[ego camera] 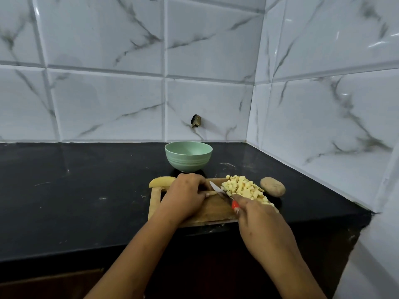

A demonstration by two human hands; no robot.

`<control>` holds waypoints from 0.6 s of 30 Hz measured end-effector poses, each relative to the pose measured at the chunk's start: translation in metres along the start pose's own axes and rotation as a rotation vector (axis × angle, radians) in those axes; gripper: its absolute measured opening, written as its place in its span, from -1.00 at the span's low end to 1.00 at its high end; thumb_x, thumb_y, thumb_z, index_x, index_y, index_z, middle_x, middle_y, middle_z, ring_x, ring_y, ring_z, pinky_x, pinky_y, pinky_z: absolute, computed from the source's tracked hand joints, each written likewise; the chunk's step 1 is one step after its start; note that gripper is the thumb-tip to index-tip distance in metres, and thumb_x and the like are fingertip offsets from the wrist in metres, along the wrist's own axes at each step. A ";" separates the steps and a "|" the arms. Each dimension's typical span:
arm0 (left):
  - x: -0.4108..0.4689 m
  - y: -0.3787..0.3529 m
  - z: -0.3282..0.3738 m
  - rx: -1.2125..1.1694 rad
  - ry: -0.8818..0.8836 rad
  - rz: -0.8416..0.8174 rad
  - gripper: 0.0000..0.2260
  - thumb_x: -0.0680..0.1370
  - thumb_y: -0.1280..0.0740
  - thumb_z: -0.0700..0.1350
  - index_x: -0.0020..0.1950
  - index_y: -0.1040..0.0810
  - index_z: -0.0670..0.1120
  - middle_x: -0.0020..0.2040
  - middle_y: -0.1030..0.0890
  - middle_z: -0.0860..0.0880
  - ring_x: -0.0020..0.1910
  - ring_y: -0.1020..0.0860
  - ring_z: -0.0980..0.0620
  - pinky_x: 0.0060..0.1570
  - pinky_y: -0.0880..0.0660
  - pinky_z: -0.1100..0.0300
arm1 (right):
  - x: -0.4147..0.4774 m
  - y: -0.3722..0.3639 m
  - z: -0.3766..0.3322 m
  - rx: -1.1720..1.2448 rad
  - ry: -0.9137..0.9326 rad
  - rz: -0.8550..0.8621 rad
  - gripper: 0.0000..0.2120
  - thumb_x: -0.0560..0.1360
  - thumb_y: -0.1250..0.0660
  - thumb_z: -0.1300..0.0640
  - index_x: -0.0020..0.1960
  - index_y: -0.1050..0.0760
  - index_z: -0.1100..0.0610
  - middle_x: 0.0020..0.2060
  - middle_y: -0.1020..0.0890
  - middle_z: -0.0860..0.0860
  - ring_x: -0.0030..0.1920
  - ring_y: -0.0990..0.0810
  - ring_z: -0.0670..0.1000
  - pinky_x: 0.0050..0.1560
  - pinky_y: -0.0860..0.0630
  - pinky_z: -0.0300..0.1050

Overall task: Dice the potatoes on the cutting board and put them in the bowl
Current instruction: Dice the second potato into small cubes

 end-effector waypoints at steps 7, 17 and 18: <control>-0.005 0.001 0.001 0.002 0.028 0.028 -0.85 0.52 -0.37 -0.01 0.06 -0.65 0.05 0.08 -0.61 0.11 0.10 -0.50 0.13 0.02 -0.31 0.35 | -0.005 -0.007 -0.005 0.030 0.030 0.022 -0.59 0.66 -0.04 0.05 0.50 -0.21 -0.08 0.12 -0.55 -0.10 0.07 -0.53 -0.11 -0.02 -0.49 -0.23; -0.010 0.008 -0.003 -0.130 0.077 0.091 -0.65 0.46 -0.27 -0.36 0.01 -0.66 0.05 0.01 -0.57 0.14 0.08 -0.46 0.13 0.14 -0.43 0.23 | -0.011 0.001 -0.006 0.076 0.036 0.022 -0.59 0.66 -0.03 0.03 0.50 -0.20 -0.10 0.14 -0.54 -0.12 0.07 -0.50 -0.13 -0.02 -0.47 -0.26; -0.012 0.010 -0.006 -0.149 0.104 0.127 -0.67 0.48 -0.28 -0.34 0.05 -0.65 0.05 0.01 -0.58 0.11 0.07 -0.48 0.13 0.12 -0.44 0.24 | -0.011 0.001 -0.007 0.083 0.039 0.011 -0.59 0.66 -0.03 0.04 0.50 -0.20 -0.10 0.14 -0.54 -0.13 0.06 -0.50 -0.14 -0.01 -0.47 -0.27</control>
Point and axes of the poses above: each hand's wrist, its own x-axis towards the middle knuckle, its own y-axis out of the back of the hand, z = x × y, the point moved 6 cm from there along x, towards the middle knuckle
